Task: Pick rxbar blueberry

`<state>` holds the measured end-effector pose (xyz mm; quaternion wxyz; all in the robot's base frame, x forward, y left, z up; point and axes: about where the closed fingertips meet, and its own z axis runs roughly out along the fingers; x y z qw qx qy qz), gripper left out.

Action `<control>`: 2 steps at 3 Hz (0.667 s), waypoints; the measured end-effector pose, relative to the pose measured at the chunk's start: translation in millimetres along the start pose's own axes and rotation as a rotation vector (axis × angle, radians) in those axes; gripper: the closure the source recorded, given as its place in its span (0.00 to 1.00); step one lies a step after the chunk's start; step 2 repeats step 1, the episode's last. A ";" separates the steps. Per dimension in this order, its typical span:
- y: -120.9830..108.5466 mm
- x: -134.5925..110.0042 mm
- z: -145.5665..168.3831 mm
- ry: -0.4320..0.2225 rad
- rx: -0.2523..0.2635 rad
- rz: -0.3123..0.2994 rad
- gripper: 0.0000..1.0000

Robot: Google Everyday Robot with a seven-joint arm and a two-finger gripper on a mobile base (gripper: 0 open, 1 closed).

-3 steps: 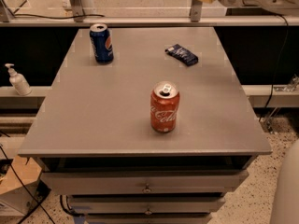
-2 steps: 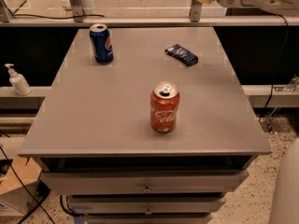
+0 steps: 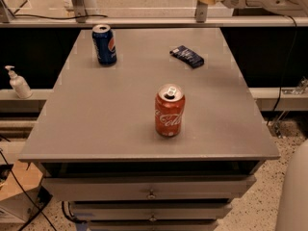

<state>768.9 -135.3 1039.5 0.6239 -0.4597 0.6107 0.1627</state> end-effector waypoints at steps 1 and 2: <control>1.6 0.1 3.1 -0.001 -0.005 0.001 0.13; 1.6 0.1 3.1 -0.001 -0.005 0.001 0.13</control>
Offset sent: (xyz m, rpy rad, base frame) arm 0.0000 0.0000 0.0000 0.0000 0.0000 0.0000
